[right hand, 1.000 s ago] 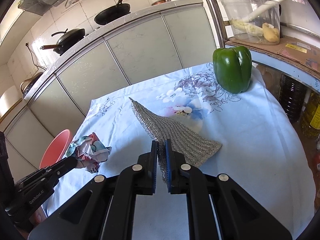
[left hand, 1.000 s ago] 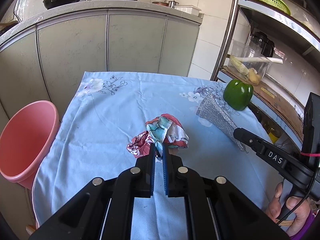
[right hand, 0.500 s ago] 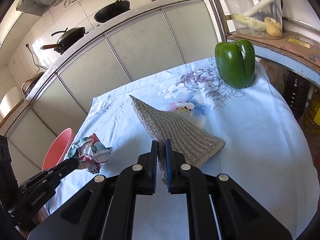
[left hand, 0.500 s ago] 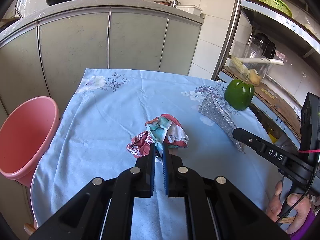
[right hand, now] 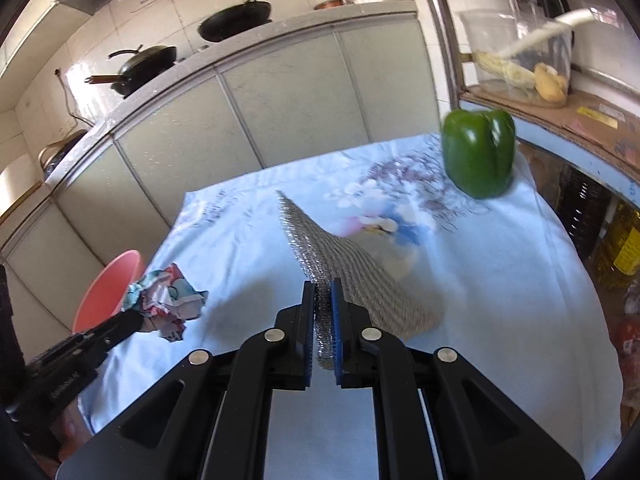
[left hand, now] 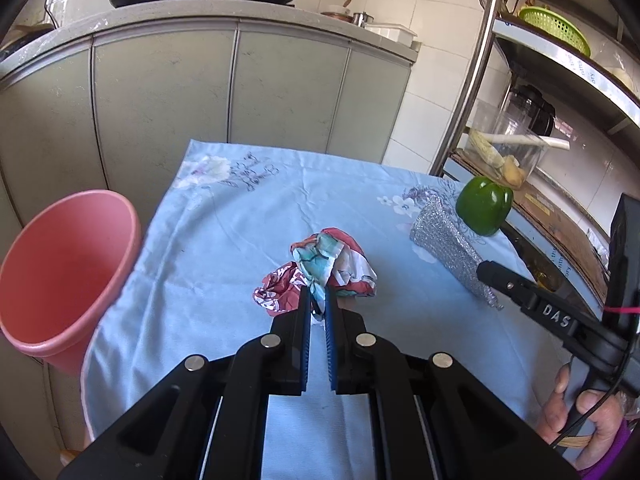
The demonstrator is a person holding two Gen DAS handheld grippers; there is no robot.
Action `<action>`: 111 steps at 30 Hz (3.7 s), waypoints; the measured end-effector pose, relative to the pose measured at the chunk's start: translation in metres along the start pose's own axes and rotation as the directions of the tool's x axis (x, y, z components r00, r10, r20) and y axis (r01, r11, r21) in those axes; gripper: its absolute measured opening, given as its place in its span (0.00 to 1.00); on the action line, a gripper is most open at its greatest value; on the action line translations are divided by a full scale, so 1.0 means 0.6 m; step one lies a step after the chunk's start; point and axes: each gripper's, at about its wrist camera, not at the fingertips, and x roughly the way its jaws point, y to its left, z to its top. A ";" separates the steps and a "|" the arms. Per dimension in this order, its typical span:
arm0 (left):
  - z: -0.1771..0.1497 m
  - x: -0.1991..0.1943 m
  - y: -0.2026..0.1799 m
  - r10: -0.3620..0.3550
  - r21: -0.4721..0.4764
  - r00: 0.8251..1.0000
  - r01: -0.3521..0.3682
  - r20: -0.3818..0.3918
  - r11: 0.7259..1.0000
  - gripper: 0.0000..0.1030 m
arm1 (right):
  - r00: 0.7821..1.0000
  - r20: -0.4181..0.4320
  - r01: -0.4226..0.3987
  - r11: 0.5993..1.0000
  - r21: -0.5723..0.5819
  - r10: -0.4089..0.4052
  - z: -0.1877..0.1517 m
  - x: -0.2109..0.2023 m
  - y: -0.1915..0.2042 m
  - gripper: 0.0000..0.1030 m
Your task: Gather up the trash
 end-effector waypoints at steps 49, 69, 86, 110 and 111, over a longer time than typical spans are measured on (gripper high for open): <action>0.002 -0.031 0.109 0.065 -0.078 0.998 -0.064 0.014 0.995 0.06 | 0.952 -0.269 0.028 0.917 -0.398 -0.146 -0.045 0.114 0.148 0.59; 0.024 0.012 0.143 0.081 -0.105 0.993 -0.089 -0.081 0.990 0.06 | 0.946 -0.291 0.025 0.923 -0.384 -0.146 -0.024 0.116 0.111 0.71; 0.031 0.018 0.128 0.059 -0.091 0.995 -0.067 -0.079 0.994 0.06 | 0.950 -0.294 0.011 0.954 -0.300 -0.104 -0.005 0.103 0.065 0.24; 0.062 -0.078 0.207 0.169 -0.182 0.984 -0.157 0.053 0.971 0.06 | 0.940 -0.284 -0.300 0.851 -0.431 0.188 0.053 0.085 0.324 0.20; 0.064 -0.083 0.212 0.178 -0.189 0.982 -0.164 0.060 0.968 0.06 | 0.938 -0.284 -0.310 0.845 -0.436 0.197 0.056 0.085 0.335 0.20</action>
